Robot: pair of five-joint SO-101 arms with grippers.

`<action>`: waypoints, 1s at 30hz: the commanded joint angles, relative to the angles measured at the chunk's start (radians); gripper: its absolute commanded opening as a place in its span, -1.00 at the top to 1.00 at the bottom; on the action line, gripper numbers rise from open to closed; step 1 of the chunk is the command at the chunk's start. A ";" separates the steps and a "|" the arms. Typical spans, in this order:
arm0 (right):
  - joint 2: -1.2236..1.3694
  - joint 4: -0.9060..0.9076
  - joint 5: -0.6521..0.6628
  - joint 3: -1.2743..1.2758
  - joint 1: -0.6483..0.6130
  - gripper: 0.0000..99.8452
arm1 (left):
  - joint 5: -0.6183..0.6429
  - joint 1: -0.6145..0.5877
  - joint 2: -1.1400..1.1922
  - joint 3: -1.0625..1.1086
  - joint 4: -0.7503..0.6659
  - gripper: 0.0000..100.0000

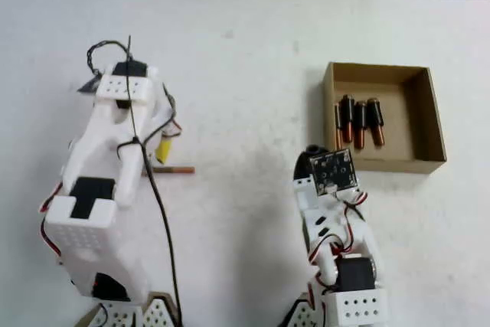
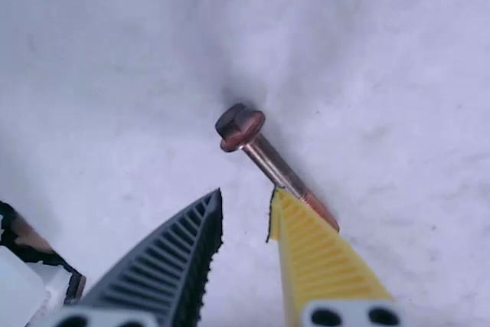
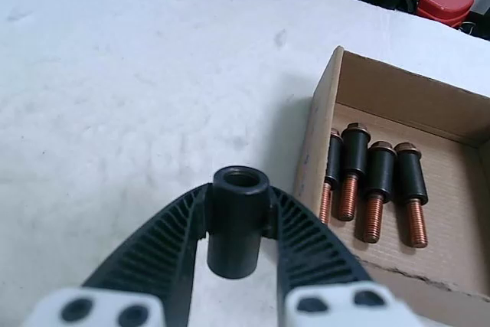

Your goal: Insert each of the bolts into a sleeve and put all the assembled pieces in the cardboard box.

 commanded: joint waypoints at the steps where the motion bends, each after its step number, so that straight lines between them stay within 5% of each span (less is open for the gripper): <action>1: -0.015 -0.018 0.002 0.006 0.012 0.97 | 0.011 -0.025 -0.012 0.035 -0.077 0.73; 30: -0.015 -0.021 0.002 0.006 0.047 0.97 | 0.012 -0.044 -0.012 0.180 -0.249 0.74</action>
